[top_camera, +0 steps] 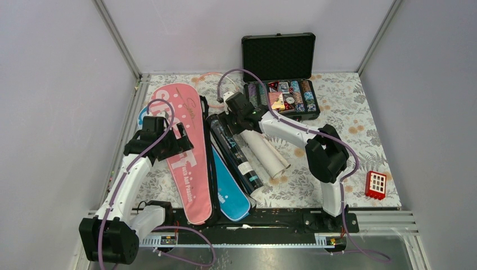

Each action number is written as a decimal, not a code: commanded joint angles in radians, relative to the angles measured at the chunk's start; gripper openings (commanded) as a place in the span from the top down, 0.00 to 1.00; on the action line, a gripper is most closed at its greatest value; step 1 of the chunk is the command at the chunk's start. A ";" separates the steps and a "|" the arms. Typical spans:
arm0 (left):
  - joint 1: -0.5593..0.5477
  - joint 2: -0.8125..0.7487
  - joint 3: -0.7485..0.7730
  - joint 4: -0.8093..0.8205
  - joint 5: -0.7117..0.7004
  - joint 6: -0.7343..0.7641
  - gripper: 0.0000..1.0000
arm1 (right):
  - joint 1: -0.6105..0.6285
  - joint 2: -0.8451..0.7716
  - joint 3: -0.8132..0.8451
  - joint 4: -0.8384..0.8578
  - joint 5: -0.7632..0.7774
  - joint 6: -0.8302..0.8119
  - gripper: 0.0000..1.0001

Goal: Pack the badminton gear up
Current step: Move the shuttle tube to the center of the board, then pick up the racket from the center of the board.

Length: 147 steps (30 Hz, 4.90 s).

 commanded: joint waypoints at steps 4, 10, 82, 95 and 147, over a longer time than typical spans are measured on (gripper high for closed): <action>-0.001 -0.038 -0.006 0.059 -0.104 0.051 0.07 | 0.029 0.085 0.126 -0.036 -0.067 0.023 0.24; -0.001 -0.054 -0.024 0.067 -0.121 0.055 0.06 | 0.065 0.158 0.200 -0.122 0.033 -0.010 0.23; -0.178 1.043 0.521 0.918 0.138 -0.724 0.52 | -0.226 -0.162 -0.125 -0.162 0.001 -0.378 0.37; -0.278 0.987 0.476 0.969 0.167 -0.694 0.54 | -0.261 -0.356 -0.124 -0.069 0.003 -0.266 0.35; -0.294 1.291 1.023 0.321 -0.315 -0.828 1.00 | -0.261 -0.505 -0.194 0.069 -0.185 -0.180 0.39</action>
